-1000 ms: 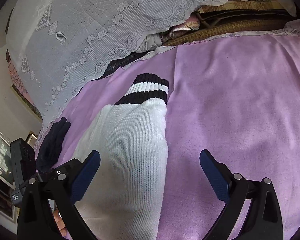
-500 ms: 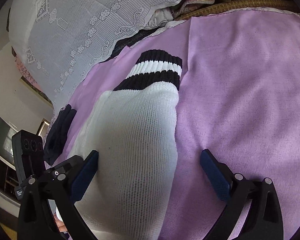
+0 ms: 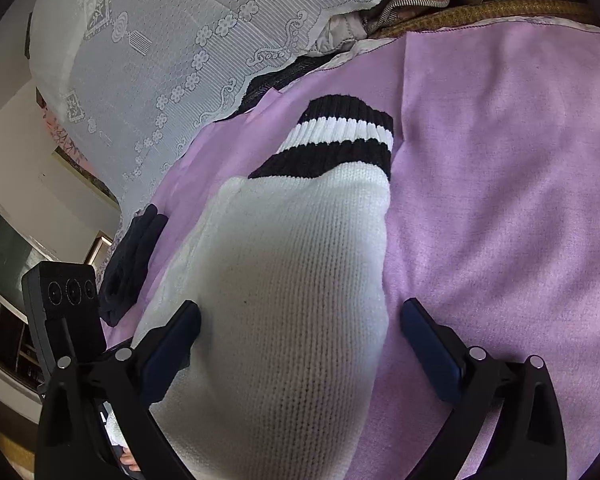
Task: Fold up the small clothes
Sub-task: 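Grasp the folded white sweater from its sides with both tools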
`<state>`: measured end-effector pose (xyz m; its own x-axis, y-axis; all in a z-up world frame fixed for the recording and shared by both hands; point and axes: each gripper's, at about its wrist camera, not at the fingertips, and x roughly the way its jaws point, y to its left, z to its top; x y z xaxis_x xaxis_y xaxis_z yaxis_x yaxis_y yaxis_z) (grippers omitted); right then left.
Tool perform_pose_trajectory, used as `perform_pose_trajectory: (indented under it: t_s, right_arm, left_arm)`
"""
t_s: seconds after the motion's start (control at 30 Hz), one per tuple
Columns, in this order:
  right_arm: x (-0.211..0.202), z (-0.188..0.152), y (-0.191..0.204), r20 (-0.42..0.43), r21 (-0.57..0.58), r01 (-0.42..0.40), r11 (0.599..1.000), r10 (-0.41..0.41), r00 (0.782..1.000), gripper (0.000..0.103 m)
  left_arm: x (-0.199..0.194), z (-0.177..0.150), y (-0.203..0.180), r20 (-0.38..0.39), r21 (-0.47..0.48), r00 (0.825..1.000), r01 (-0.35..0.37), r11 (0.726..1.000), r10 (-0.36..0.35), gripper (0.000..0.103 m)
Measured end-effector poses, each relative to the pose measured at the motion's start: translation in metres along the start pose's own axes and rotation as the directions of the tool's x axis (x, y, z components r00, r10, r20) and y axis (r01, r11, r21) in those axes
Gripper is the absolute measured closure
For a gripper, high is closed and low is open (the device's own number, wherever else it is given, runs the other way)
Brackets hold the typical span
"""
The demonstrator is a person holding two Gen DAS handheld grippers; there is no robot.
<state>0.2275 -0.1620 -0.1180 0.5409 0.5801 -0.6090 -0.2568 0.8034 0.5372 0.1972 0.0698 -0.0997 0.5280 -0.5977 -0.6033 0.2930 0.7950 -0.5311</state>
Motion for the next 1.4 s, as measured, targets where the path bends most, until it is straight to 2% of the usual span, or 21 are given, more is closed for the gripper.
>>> perform_pose_trajectory:
  t_s: [0.1, 0.33, 0.47, 0.5, 0.53, 0.63, 0.8, 0.87, 0.93, 1.0, 1.1, 1.17, 1.4]
  right_arm:
    - [0.001, 0.001, 0.0, -0.009, -0.004, -0.004, 1.0, 0.004, 1.0, 0.003]
    - [0.001, -0.002, 0.003, -0.006, -0.034, 0.021, 0.999, -0.021, 1.0, 0.003]
    - [0.001, -0.005, 0.006, 0.014, -0.042, 0.027, 0.999, -0.027, 1.0, 0.004]
    - [-0.001, -0.006, 0.008, 0.025, -0.051, 0.031, 0.998, -0.03, 0.999, 0.006]
    - [-0.002, -0.007, 0.012, 0.035, -0.071, 0.027, 0.997, -0.025, 0.999, 0.016]
    - [-0.004, -0.01, 0.023, 0.066, -0.13, 0.075, 0.989, -0.067, 0.996, 0.02]
    - [-0.005, -0.01, 0.024, 0.072, -0.142, 0.077, 0.987, -0.067, 0.995, 0.021]
    - [-0.004, -0.01, 0.023, 0.064, -0.133, 0.065, 0.989, -0.057, 0.996, 0.021]
    - [-0.004, -0.01, 0.02, 0.055, -0.116, 0.047, 0.992, -0.041, 0.998, 0.021]
    - [-0.003, -0.01, 0.017, 0.047, -0.102, 0.034, 0.994, -0.029, 0.998, 0.021]
    - [-0.003, -0.011, 0.019, 0.052, -0.106, 0.041, 0.993, -0.035, 0.998, 0.021]
    - [-0.004, -0.012, 0.021, 0.061, -0.111, 0.047, 0.993, -0.041, 0.997, 0.022]
    - [-0.019, -0.017, 0.046, 0.154, -0.212, 0.114, 0.971, -0.082, 0.985, 0.036]
  left_arm:
    - [-0.001, 0.002, 0.006, 0.008, -0.026, 1.0, 0.01, 1.0, -0.01, 0.004]
    - [-0.001, 0.001, 0.002, 0.016, 0.0, 1.0, -0.015, 1.0, 0.015, 0.005]
    - [-0.004, 0.001, 0.0, 0.034, 0.008, 0.999, -0.009, 1.0, 0.009, 0.014]
    - [-0.005, 0.0, -0.001, 0.043, 0.013, 0.999, -0.014, 1.0, 0.013, 0.015]
    - [-0.006, -0.001, -0.003, 0.052, 0.019, 0.998, -0.023, 1.0, 0.022, 0.02]
    - [-0.009, -0.001, -0.004, 0.065, 0.024, 0.997, -0.034, 0.999, 0.032, 0.025]
    - [-0.01, 0.0, 0.003, 0.052, 0.0, 0.999, -0.012, 1.0, 0.012, 0.028]
    - [-0.008, 0.0, 0.012, 0.038, -0.05, 0.999, 0.016, 0.999, -0.015, 0.024]
    - [-0.008, 0.0, 0.02, 0.036, -0.092, 0.998, 0.046, 0.995, -0.043, 0.025]
    - [-0.008, -0.002, 0.019, 0.042, -0.089, 0.998, 0.052, 0.995, -0.048, 0.031]
    - [-0.013, -0.004, 0.011, 0.069, -0.053, 0.997, 0.023, 0.998, -0.019, 0.041]
    - [-0.019, -0.004, 0.005, 0.096, -0.028, 0.995, 0.005, 1.0, -0.003, 0.055]
    - [-0.031, -0.004, -0.008, 0.146, 0.027, 0.989, -0.042, 0.999, 0.037, 0.061]
